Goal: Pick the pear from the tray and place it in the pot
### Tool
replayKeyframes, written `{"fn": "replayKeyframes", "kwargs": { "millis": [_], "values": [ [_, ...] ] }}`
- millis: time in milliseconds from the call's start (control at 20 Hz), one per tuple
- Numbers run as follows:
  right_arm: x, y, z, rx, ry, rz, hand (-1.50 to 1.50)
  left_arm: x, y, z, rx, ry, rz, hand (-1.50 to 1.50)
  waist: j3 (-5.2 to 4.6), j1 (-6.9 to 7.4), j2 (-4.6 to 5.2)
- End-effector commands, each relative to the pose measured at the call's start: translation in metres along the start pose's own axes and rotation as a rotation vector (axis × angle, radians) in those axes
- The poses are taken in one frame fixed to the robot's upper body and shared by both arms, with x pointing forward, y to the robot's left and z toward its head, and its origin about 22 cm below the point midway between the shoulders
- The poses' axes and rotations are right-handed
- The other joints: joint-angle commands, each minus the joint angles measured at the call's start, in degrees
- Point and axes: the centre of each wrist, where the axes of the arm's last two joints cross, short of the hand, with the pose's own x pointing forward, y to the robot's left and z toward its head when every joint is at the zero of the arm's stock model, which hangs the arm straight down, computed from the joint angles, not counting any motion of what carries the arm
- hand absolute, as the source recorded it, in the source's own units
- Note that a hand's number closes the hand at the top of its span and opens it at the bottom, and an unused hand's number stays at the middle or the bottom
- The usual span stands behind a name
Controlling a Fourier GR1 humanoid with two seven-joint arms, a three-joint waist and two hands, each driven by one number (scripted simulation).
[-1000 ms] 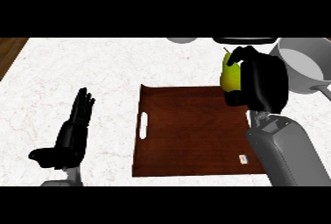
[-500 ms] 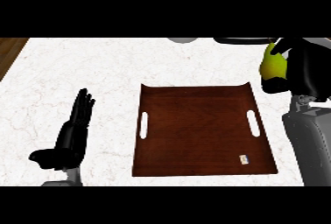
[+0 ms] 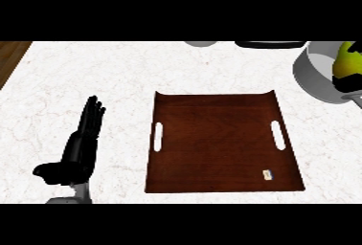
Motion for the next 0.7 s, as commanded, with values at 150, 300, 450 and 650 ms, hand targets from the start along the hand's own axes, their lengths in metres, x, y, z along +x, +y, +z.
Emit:
{"fn": "replayKeyframes", "kwargs": {
  "millis": [150, 300, 450, 650],
  "values": [
    [-0.072, 0.017, -0.023, 0.083, 0.032, -0.041, 1.50, -0.008, -0.001, 0.017, -0.021, 0.003, 0.000, 0.00, 0.03, 0.56, 0.15],
    [-0.092, 0.041, -0.017, 0.164, 0.037, -0.018, 1.50, 0.007, 0.003, -0.005, 0.018, -0.006, -0.001, 0.00, 0.06, 0.63, 0.30],
    [-0.091, 0.056, -0.023, 0.213, 0.080, 0.002, 1.50, 0.005, -0.010, -0.009, -0.026, -0.024, 0.003, 0.00, 0.09, 1.37, 0.57],
    [-0.123, 0.049, -0.023, 0.305, 0.192, -0.052, 1.50, 0.005, -0.023, -0.005, -0.021, 0.005, 0.011, 0.00, 0.11, 1.04, 0.45]
  ]
}}
